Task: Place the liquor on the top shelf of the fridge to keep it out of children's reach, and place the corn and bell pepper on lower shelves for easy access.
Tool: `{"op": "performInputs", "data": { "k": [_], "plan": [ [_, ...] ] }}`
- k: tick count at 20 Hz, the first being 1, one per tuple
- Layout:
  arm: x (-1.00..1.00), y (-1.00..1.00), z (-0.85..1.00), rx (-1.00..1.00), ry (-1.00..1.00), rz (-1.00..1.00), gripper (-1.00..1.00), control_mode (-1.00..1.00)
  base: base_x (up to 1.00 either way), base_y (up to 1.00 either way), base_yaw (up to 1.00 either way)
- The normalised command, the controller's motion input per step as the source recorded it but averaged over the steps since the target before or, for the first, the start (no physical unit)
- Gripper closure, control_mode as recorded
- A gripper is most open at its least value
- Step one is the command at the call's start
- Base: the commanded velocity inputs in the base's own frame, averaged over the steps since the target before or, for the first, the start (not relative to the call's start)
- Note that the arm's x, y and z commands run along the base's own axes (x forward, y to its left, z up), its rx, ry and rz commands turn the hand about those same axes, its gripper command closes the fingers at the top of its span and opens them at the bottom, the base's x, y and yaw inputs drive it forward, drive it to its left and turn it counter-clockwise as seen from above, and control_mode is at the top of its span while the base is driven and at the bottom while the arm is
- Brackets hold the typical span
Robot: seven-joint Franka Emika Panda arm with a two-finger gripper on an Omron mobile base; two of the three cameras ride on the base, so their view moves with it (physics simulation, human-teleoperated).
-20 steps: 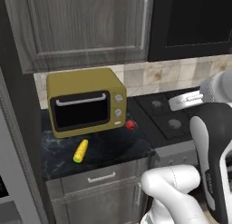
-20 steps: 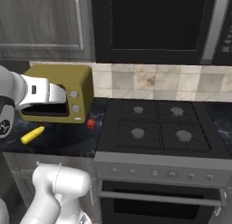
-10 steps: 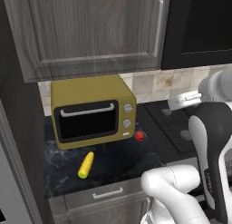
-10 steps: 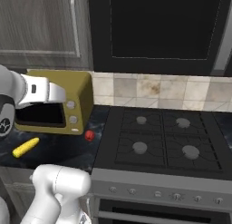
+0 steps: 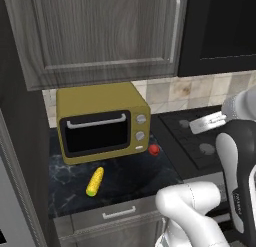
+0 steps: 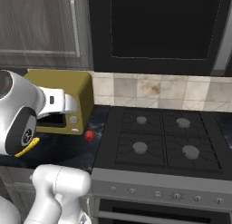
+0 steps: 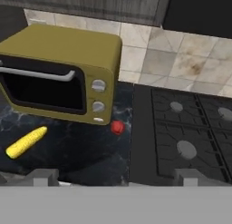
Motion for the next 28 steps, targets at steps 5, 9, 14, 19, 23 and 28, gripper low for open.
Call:
{"op": "performInputs", "data": {
  "k": [5, 9, 14, 19, 23, 28],
  "plan": [
    [0.28, -0.01, -0.61, 0.00, 0.14, 0.09, -1.00, -1.00, 0.00, 0.00, 0.00],
    [0.27, 0.00, -0.54, 0.00, 0.20, 0.06, -1.00, -1.00, 0.00, 0.00, 0.00],
    [0.27, 0.00, -0.53, 0.00, 0.18, 0.07, -1.00, -1.00, 0.00, 0.00, 0.00],
    [0.30, 0.02, -0.42, 0.00, 0.09, 0.08, -1.00, -1.00, 0.00, 0.00, 0.00],
    [0.39, 0.08, -0.29, 0.00, 0.09, 0.07, -1.00, -1.00, 0.00, 0.00, 0.00],
    [0.50, 0.17, -0.29, 0.00, 0.13, 0.03, -1.00, -1.00, 0.00, 0.00, 0.00]
  ]
}}
